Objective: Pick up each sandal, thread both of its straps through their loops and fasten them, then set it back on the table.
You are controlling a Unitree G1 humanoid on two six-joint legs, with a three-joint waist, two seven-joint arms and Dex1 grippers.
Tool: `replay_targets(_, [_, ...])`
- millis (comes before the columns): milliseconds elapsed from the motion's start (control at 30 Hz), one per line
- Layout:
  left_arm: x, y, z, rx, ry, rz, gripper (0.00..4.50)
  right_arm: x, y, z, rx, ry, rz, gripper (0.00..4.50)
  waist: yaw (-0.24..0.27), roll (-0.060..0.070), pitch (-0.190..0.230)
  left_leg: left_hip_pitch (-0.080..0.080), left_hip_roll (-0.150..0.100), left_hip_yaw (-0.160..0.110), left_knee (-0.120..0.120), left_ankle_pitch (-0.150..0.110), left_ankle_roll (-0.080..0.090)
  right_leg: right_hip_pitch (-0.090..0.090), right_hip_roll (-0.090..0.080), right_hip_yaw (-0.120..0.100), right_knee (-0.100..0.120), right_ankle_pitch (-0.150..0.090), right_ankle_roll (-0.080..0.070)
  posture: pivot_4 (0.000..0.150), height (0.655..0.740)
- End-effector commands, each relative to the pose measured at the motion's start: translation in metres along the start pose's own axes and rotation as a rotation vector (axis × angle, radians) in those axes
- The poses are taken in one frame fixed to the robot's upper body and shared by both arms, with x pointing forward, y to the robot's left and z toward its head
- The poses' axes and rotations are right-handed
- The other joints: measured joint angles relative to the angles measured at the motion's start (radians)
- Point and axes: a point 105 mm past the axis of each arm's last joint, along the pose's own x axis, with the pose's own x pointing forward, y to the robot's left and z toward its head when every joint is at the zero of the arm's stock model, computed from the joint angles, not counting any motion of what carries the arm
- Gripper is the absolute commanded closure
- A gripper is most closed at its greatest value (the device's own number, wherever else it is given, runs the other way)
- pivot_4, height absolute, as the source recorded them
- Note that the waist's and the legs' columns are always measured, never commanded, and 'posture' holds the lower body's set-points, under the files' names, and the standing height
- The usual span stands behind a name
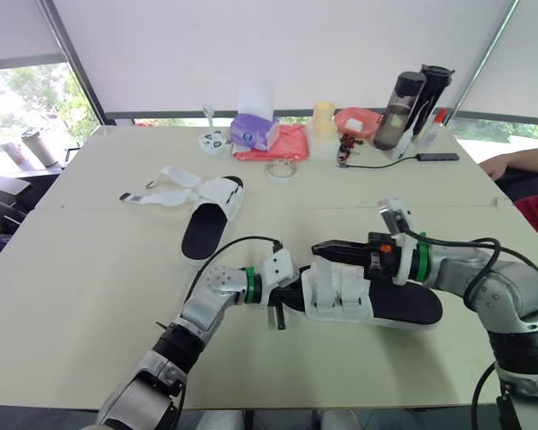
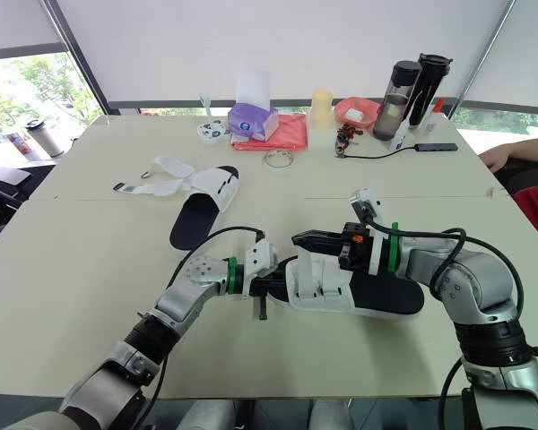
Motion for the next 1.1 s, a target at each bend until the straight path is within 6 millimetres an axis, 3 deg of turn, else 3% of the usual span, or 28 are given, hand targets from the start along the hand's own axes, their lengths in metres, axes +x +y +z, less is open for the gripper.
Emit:
replay_targets(33, [-0.013,-0.003,-0.063,-0.129,0.225,0.067,4.50,-0.007,-0.001,0.026,-0.087,-0.103,-0.053,4.47,0.000,0.000,0.000,0.000,0.000,0.000,0.000,0.000,0.000,0.000,0.000,0.000,0.000,0.000,0.000,0.150,0.7400])
replay_targets(267, [-0.013,-0.002,-0.064,-0.133,0.225,0.069,4.50,-0.006,-0.026,0.031,-0.106,-0.152,-0.179,4.47,-0.001,0.000,0.000,0.000,0.000,0.000,0.000,0.000,0.000,-0.001,0.000,0.000,0.000,0.000,0.000,0.150,0.7400])
replay_targets(533, [-0.014,-0.002,-0.064,-0.144,0.222,0.086,4.50,-0.008,-0.040,0.016,-0.061,-0.102,-0.232,4.47,-0.002,0.001,0.001,0.000,0.000,0.000,0.000,0.000,0.000,-0.001,0.000,0.000,0.000,0.001,0.001,0.150,0.7400])
replay_targets(800, [-0.014,-0.002,-0.064,-0.145,0.219,0.085,4.50,-0.009,-0.059,-0.014,-0.168,0.133,-0.343,4.47,-0.003,0.001,0.000,0.000,0.000,0.000,0.000,0.000,0.000,-0.001,0.000,0.000,0.000,0.001,0.001,0.150,0.7400])
replay_targets(1100, [-0.013,0.000,-0.063,-0.145,0.215,0.088,4.50,-0.003,-0.065,-0.030,-0.311,0.328,-0.364,4.47,-0.003,0.001,0.000,0.000,0.000,0.000,0.000,0.000,0.000,-0.001,0.000,0.000,-0.001,0.000,0.002,0.150,0.7400])
